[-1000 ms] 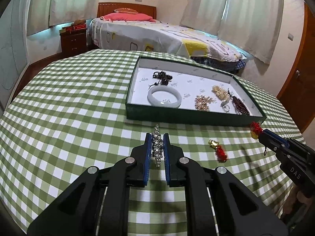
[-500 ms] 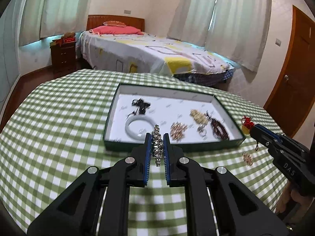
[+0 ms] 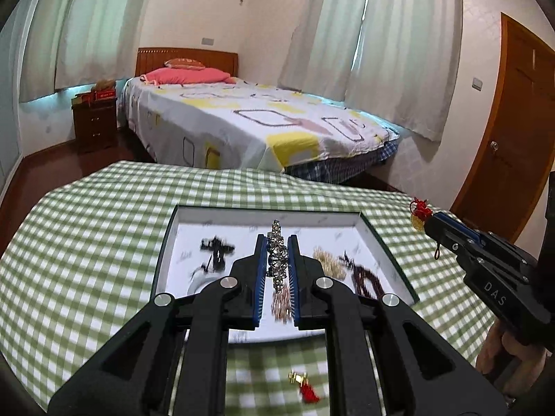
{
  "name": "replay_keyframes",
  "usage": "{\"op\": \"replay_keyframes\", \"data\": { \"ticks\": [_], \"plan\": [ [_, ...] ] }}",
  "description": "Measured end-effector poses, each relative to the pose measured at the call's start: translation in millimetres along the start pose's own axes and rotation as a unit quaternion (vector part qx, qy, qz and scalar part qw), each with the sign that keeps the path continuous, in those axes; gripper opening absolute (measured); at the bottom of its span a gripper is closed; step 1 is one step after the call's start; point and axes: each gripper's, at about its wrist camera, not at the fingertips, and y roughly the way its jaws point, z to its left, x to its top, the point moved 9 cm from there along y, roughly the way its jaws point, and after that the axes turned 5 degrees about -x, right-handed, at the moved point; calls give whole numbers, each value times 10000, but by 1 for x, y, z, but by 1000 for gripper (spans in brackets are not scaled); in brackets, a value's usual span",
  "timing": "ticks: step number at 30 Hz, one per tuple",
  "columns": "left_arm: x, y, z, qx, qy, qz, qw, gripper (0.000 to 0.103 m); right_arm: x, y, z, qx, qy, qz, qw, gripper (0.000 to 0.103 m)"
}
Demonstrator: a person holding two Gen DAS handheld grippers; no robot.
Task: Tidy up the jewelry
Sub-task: 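Carry the brooch and red tassel charm into the green box and open both tools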
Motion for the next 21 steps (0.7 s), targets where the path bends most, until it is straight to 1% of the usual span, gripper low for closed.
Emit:
{"op": "replay_keyframes", "data": {
  "ticks": [3,6,9,14,21],
  "plan": [
    [13,14,0,13,22,-91,10000,12,7,13,-6,-39,-11,-32,10000,11],
    [18,28,-2,10,36,-113,9999,12,9,30,-11,-70,-17,10,10000,11],
    [21,52,-2,43,53,-16,10000,12,7,48,-16,-90,-24,97,9999,11],
    [11,94,4,73,9,398,9992,12,-3,81,-25,-62,75,397,9992,11],
    [-13,143,16,159,-119,1103,9937,12,-25,119,-34,-113,63,897,9959,11]
  ]
}}
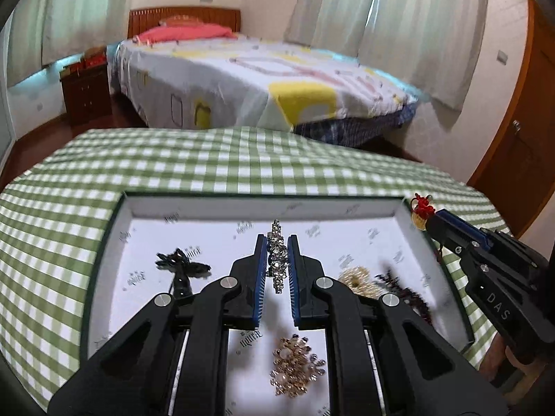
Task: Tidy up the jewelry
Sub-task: 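Carry the brooch and red tassel charm into the green box and open both tools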
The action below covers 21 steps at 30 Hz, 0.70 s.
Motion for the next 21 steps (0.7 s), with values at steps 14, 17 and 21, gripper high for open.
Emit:
{"op": "replay_keyframes", "data": {
  "ticks": [14,17,21],
  "plan": [
    [-20,36,13,165,-94,719,9972,12,-25,37,-4,-47,-75,829,9965,11],
    [-21,38,11,166,-50,786,9968,12,-25,38,-5,-58,-76,889,9960,11],
    [-21,38,9,170,-17,831,9964,14,-27,39,-4,-58,-85,952,9954,11]
  ]
}}
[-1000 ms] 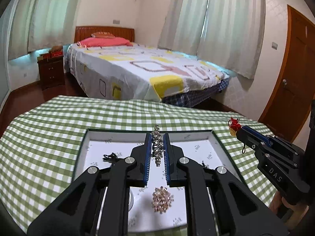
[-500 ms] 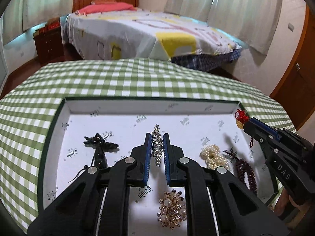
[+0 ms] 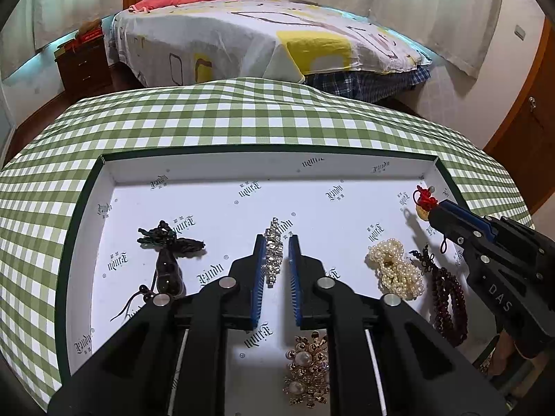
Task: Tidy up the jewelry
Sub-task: 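Carry the brooch and red tassel charm into the green box and open both tools, then move both open tools back toward the gold chain and red gold charm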
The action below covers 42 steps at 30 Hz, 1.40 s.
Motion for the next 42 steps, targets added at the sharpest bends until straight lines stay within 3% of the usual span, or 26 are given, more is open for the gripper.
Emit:
{"op": "replay_keyframes", "data": {
  "ticks": [3,5,8,10,14,26,31,42],
  "plan": [
    [1,1,-2,1,20,17,10000,17,1,1,0,10,22,29,10000,11],
    [3,2,-1,6,11,8,10000,28,1,2,-1,15,30,35,10000,13],
    [4,2,0,7,-2,-9,10000,29,2,2,-1,22,53,30,10000,14],
    [4,1,0,2,-3,-5,10000,30,2,1,-2,30,65,26,10000,19],
    [6,-2,-1,26,22,-90,10000,48,2,-1,-3,29,85,-23,10000,28],
    [7,-21,-2,-9,-1,-369,9993,73,7,-21,-6,-42,132,-364,9992,51],
    [8,-40,-8,29,101,-597,9982,77,12,-38,-4,-84,120,-568,9983,58],
    [4,-96,-13,27,-47,-1215,9926,80,13,-88,2,-300,-12,-1058,9939,60]
  ]
}}
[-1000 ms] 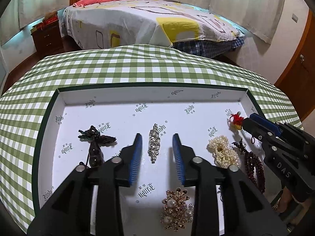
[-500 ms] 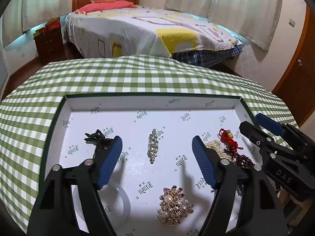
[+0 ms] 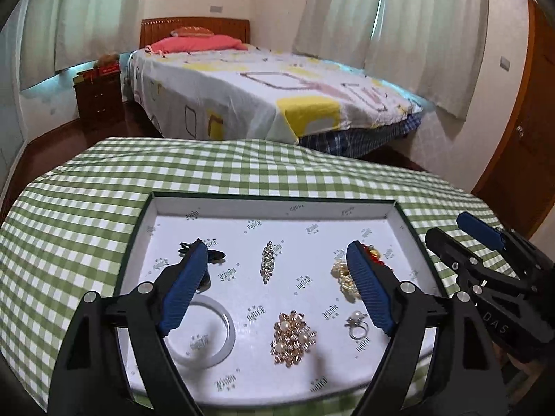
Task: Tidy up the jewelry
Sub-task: 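Move both open tools back toward the gold chain and red gold charm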
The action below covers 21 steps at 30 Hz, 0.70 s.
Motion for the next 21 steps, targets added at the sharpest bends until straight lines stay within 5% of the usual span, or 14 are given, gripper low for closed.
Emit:
{"op": "replay_keyframes", "data": {
  "ticks": [11,21],
  "plan": [
    [-16,-69,-14,89,61,-734,9972,81,-19,-51,-2,7,184,-209,9996,60],
    [-65,-90,-18,139,61,-675,9976,81,-56,-81,-5,-27,347,-301,9989,60]
  ]
}}
